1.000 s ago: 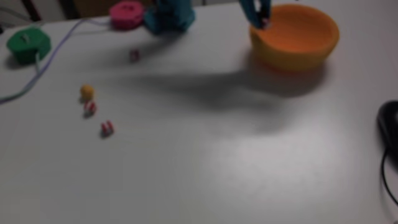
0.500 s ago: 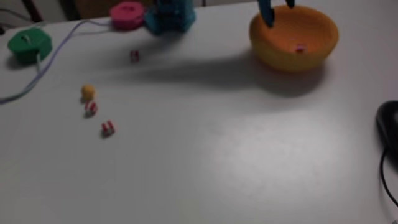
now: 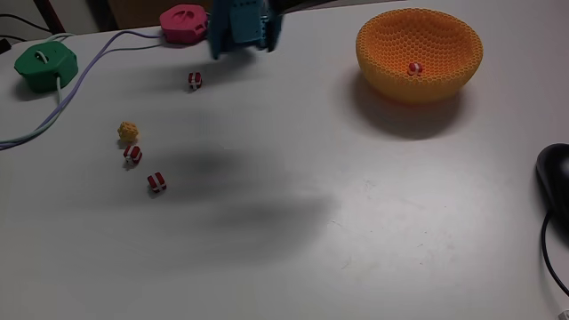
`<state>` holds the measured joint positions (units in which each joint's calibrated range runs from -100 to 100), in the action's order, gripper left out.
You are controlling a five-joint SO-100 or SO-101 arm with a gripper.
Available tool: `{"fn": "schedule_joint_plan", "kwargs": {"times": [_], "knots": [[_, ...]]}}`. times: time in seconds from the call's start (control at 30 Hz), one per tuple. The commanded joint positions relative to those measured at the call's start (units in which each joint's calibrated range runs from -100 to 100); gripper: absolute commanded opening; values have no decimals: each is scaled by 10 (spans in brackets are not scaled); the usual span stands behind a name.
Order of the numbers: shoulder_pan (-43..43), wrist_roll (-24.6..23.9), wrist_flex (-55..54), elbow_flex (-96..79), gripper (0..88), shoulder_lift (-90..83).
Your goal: Place cube pieces into the yellow basket
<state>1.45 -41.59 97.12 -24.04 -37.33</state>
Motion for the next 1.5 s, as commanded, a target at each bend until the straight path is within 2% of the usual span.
{"fn": "schedule_joint_plan", "kwargs": {"times": [0.0, 0.17, 0.3, 0.4, 0.63, 0.9, 1.47], "knots": [[169, 27, -24, -80, 357, -28], [275, 37, -109, -215, 359, -71], [349, 51, -88, -286, 354, -129], [349, 58, -108, -318, 344, -113], [331, 39, -221, -403, 308, -48], [332, 29, -209, -410, 297, -24], [388, 39, -267, -461, 287, -36]]}}
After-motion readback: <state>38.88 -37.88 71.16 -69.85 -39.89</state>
